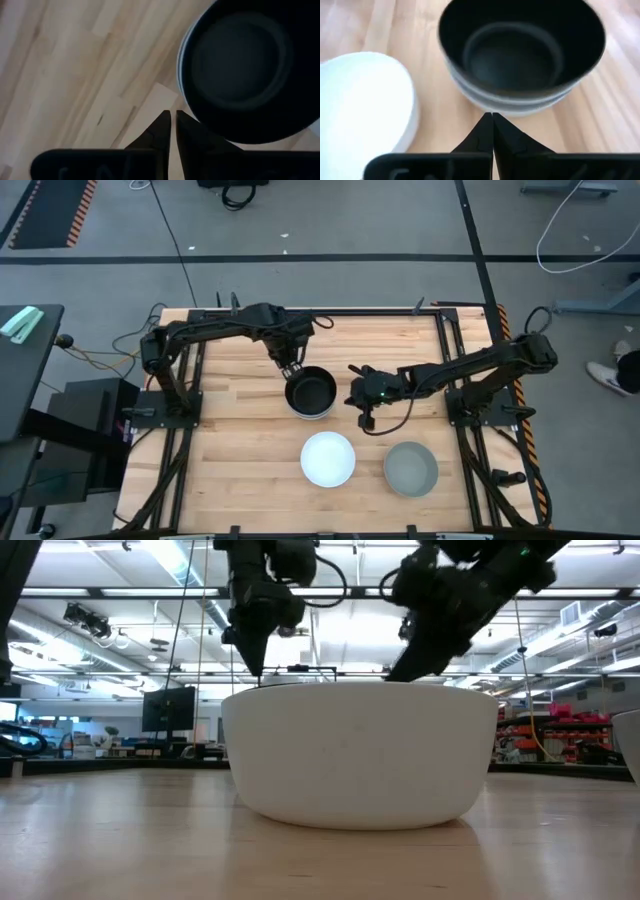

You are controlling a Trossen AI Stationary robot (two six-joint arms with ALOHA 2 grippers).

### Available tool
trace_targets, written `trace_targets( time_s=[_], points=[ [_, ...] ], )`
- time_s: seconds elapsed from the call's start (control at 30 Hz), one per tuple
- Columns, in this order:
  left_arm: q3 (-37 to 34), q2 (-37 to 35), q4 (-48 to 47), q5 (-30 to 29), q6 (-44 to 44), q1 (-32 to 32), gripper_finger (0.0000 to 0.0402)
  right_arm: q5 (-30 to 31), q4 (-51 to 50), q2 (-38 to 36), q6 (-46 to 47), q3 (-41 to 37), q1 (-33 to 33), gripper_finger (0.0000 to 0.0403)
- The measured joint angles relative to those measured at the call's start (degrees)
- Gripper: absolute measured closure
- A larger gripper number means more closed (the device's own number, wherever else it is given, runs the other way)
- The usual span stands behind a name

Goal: Nest bowls inside each other
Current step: Stack the gray bowl on the black bowl

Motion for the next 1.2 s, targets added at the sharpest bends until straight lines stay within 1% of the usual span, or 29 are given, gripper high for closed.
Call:
trace_targets(
  time_s=[0.13, 0.23, 0.4, 0.57, 0.77, 0.97, 1.03, 1.2],
  points=[
    [0.0, -1.8, -0.8, -1.3, -1.2, -0.1, 0.0367, 0.0, -4.0, -4.3, 4.4, 0.0, 2.6, 0.0392],
    [-0.6, -3.2, -1.9, -1.9, -2.6, -0.6, 0.0371, 0.0, -7.6, -8.0, 10.2, 0.0, 4.5, 0.0391],
    [-3.2, -4.4, -3.4, -2.9, -4.2, -2.7, 0.0378, -0.1, -19.0, -13.8, 19.7, 0.0, 7.5, 0.039],
    [-6.0, -5.0, -3.4, -3.6, -5.7, -5.3, 0.0374, 0.0, -28.7, -17.3, 30.1, 0.0, 10.9, 0.039],
    [-8.9, -5.4, -3.8, -3.9, -7.3, -9.6, 0.0366, 0.0, -34.8, -17.6, 39.5, 0.0, 15.3, 0.0389],
    [-10.5, -5.4, -3.4, -4.0, -9.5, -14.9, 0.0372, 0.0, -40.4, -17.2, 45.8, 0.0, 19.0, 0.0389],
    [-10.9, -5.4, -3.6, -4.0, -10.6, -17.0, 0.0375, 0.0, -41.2, -16.9, 47.4, 0.0, 20.2, 0.0389],
    [-10.9, -5.4, -3.2, -6.4, -14.2, -22.7, 0.0378, 0.0, -42.1, -16.2, 51.6, 0.0, 23.6, 0.0389]
  ],
)
